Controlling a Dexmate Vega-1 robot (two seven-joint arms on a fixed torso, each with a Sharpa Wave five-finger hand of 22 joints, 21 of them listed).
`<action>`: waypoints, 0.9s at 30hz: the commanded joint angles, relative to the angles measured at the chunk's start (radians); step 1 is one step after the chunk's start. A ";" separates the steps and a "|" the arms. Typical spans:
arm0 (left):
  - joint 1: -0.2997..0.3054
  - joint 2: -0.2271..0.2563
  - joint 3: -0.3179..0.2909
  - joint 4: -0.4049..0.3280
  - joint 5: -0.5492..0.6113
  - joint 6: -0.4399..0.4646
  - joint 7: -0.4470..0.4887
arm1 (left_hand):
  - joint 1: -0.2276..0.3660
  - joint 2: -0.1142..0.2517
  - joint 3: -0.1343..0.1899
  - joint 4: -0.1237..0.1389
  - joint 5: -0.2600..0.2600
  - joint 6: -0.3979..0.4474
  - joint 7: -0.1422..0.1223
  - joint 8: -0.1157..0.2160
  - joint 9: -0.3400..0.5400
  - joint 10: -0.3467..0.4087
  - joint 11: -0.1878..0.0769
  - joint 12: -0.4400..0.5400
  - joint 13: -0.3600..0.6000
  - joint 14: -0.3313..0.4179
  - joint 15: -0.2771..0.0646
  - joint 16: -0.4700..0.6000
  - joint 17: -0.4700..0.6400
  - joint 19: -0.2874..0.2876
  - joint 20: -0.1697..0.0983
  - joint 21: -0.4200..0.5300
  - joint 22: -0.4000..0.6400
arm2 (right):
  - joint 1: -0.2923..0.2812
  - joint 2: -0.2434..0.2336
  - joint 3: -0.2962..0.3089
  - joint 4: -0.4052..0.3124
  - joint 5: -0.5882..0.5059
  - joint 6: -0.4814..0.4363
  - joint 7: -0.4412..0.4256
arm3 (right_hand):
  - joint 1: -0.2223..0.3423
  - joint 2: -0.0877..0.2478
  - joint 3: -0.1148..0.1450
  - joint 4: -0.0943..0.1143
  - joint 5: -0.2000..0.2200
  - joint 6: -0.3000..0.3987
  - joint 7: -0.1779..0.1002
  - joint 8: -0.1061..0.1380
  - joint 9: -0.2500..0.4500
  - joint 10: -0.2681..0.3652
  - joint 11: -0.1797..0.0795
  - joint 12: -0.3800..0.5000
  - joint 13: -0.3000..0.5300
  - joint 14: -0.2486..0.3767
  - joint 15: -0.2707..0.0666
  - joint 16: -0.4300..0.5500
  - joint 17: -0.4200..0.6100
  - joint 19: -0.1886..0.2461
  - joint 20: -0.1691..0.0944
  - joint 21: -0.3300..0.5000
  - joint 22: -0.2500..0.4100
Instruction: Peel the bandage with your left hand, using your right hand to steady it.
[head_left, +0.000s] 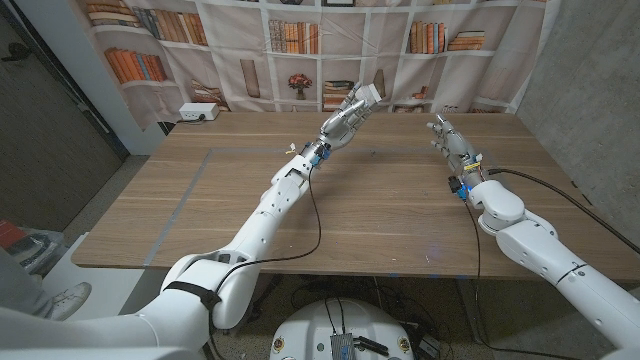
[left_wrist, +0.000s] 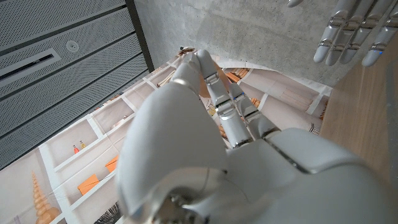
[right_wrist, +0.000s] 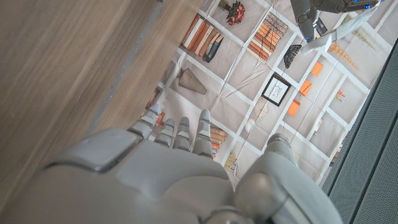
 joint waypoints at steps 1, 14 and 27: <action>-0.052 -0.033 -0.011 0.082 0.027 0.003 -0.077 | 0.004 0.003 -0.003 0.001 0.005 -0.004 0.004 -0.002 0.004 -0.001 -0.001 0.006 0.000 0.012 -0.098 -0.002 0.003 -0.003 0.003 0.008 0.006 | -0.017 -0.026 0.021 -0.045 -0.021 -0.001 0.002 | 0.030 0.010 0.013 -0.013 0.004 0.007 -0.004 0.004 0.004 -0.004 0.002 0.009 0.004 -0.005 -0.004 0.003 0.001 0.005 0.000 0.006 0.001; -0.169 -0.079 -0.033 0.308 0.061 -0.041 -0.221 | 0.007 0.004 -0.005 0.001 0.004 -0.010 0.001 -0.002 0.005 -0.004 0.000 0.009 0.000 0.011 -0.098 -0.005 0.007 -0.007 0.003 0.012 0.007 | -0.041 -0.072 0.064 -0.127 -0.084 -0.032 -0.050 | 0.090 0.032 0.038 -0.036 0.003 -0.016 0.001 -0.007 0.007 -0.011 0.004 0.007 0.004 -0.010 -0.005 0.002 0.001 0.004 -0.003 0.003 0.001; -0.207 -0.112 -0.065 0.399 0.093 -0.043 -0.270 | 0.008 0.006 -0.007 0.002 0.003 -0.005 -0.001 0.001 0.007 -0.007 -0.001 0.011 -0.001 0.011 -0.098 -0.008 0.010 -0.012 0.005 0.016 0.009 | -0.066 -0.082 0.110 -0.189 -0.121 -0.065 -0.089 | 0.124 0.037 0.048 -0.045 0.000 -0.006 -0.004 -0.007 0.007 0.005 -0.008 0.013 0.003 0.000 -0.019 0.005 0.000 0.020 -0.003 0.008 0.001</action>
